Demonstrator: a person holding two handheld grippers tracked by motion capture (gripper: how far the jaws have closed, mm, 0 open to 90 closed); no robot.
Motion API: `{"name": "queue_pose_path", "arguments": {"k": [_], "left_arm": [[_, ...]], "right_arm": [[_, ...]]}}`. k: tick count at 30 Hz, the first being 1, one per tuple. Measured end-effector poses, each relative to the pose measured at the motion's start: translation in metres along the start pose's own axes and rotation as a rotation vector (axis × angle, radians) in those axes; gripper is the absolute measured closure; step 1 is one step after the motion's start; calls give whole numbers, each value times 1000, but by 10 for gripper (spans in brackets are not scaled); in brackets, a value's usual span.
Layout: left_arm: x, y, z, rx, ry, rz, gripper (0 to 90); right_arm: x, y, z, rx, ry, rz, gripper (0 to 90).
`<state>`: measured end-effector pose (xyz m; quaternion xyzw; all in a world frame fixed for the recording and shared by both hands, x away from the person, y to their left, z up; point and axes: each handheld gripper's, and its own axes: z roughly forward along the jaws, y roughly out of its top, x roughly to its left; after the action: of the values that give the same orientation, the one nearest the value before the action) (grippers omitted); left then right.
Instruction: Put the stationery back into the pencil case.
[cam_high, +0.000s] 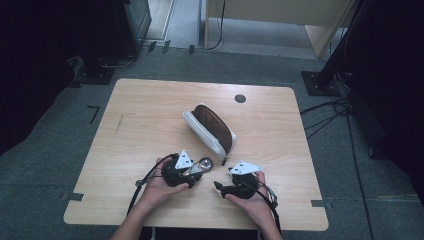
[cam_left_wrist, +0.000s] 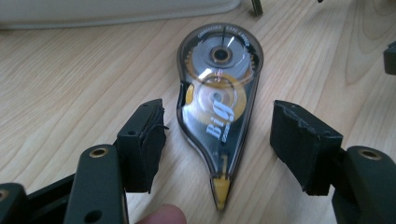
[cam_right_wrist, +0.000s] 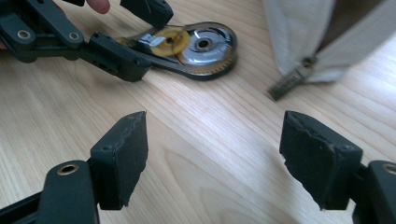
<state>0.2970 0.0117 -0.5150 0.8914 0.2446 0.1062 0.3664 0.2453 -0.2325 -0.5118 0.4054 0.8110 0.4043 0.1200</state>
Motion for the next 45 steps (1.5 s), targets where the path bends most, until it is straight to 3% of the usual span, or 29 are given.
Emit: {"name": "queue_pose_path", "arguments": {"k": [4, 9, 15, 28, 33, 41, 45], "left_arm": [[1, 3, 2, 0, -23, 9, 398], [2, 4, 2, -6, -52, 40, 521], [2, 2, 1, -11, -74, 63, 531], [-8, -7, -8, -15, -179, 157, 533], [-10, -14, -13, -28, -194, 154, 533], [-6, -17, -16, -29, -234, 133, 533], [-4, -18, -17, -27, -255, 127, 533]], "right_arm": [[-6, -5, -5, 1, -2, 8, 240], [-11, -9, -10, -1, -6, -1, 243], [-12, -9, -12, -2, 4, -20, 243], [-3, -6, -1, 20, 41, -86, 246], [-1, -7, 5, 37, 55, -116, 269], [3, -6, 11, 22, 101, -224, 318], [4, -3, 15, 25, 119, -241, 321]]}}
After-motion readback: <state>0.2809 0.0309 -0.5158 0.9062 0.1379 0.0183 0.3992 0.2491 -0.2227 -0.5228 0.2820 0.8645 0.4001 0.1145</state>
